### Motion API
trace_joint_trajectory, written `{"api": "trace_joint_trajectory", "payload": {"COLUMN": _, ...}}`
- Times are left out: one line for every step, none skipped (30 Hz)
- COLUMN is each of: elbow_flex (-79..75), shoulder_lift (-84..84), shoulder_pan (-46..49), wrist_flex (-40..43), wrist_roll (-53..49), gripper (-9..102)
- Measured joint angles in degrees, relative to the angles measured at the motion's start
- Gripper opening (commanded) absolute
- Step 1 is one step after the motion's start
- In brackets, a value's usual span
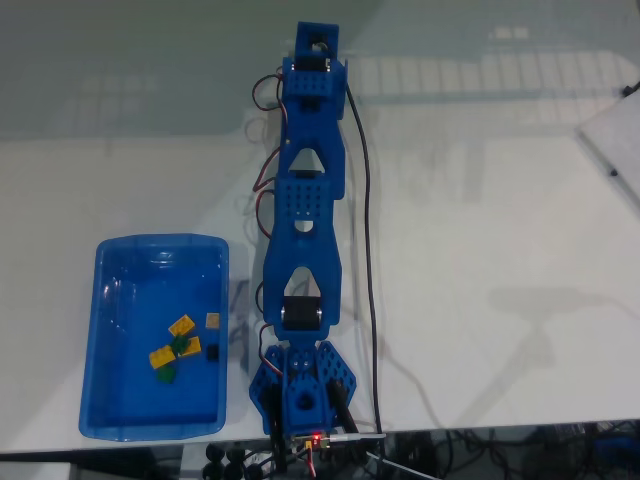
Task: Pick up all the lego then put into the bin
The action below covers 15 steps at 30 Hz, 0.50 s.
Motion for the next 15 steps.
{"api": "trace_joint_trajectory", "payload": {"elbow_flex": 1.0, "shoulder_lift": 1.3, "shoulder_pan": -0.4, "wrist_flex": 0.0, "wrist_roll": 1.5, "gripper": 0}}
{"api": "trace_joint_trajectory", "payload": {"elbow_flex": 2.3, "shoulder_lift": 3.6, "shoulder_pan": -0.9, "wrist_flex": 0.0, "wrist_roll": 3.3, "gripper": 0}}
{"api": "trace_joint_trajectory", "payload": {"elbow_flex": 4.2, "shoulder_lift": 6.5, "shoulder_pan": -1.7, "wrist_flex": 0.1, "wrist_roll": 5.2, "gripper": 0}}
{"api": "trace_joint_trajectory", "payload": {"elbow_flex": 6.3, "shoulder_lift": 10.3, "shoulder_pan": -2.6, "wrist_flex": 0.2, "wrist_roll": 7.1, "gripper": 0}}
{"api": "trace_joint_trajectory", "payload": {"elbow_flex": 9.0, "shoulder_lift": 14.7, "shoulder_pan": -3.9, "wrist_flex": 0.2, "wrist_roll": 9.1, "gripper": 0}}
{"api": "trace_joint_trajectory", "payload": {"elbow_flex": 12.0, "shoulder_lift": 19.3, "shoulder_pan": -5.2, "wrist_flex": 0.3, "wrist_roll": 11.2, "gripper": 0}}
{"api": "trace_joint_trajectory", "payload": {"elbow_flex": 14.6, "shoulder_lift": 24.3, "shoulder_pan": -6.8, "wrist_flex": 1.0, "wrist_roll": 12.9, "gripper": 0}}
{"api": "trace_joint_trajectory", "payload": {"elbow_flex": 17.5, "shoulder_lift": 29.4, "shoulder_pan": -8.4, "wrist_flex": 2.0, "wrist_roll": 14.2, "gripper": 0}}
{"api": "trace_joint_trajectory", "payload": {"elbow_flex": 20.8, "shoulder_lift": 35.3, "shoulder_pan": -10.5, "wrist_flex": 3.3, "wrist_roll": 15.0, "gripper": 0}}
{"api": "trace_joint_trajectory", "payload": {"elbow_flex": 23.6, "shoulder_lift": 40.0, "shoulder_pan": -12.4, "wrist_flex": 4.4, "wrist_roll": 15.7, "gripper": 0}}
{"api": "trace_joint_trajectory", "payload": {"elbow_flex": 26.7, "shoulder_lift": 45.4, "shoulder_pan": -14.7, "wrist_flex": 5.5, "wrist_roll": 16.4, "gripper": 0}}
{"api": "trace_joint_trajectory", "payload": {"elbow_flex": 30.1, "shoulder_lift": 51.0, "shoulder_pan": -17.4, "wrist_flex": 6.9, "wrist_roll": 17.0, "gripper": 0}}
{"api": "trace_joint_trajectory", "payload": {"elbow_flex": 33.0, "shoulder_lift": 55.7, "shoulder_pan": -20.1, "wrist_flex": 8.7, "wrist_roll": 17.5, "gripper": 0}}
{"api": "trace_joint_trajectory", "payload": {"elbow_flex": 35.2, "shoulder_lift": 60.0, "shoulder_pan": -22.9, "wrist_flex": 10.7, "wrist_roll": 17.8, "gripper": 0}}
{"api": "trace_joint_trajectory", "payload": {"elbow_flex": 37.7, "shoulder_lift": 64.8, "shoulder_pan": -26.3, "wrist_flex": 13.0, "wrist_roll": 18.2, "gripper": 0}}
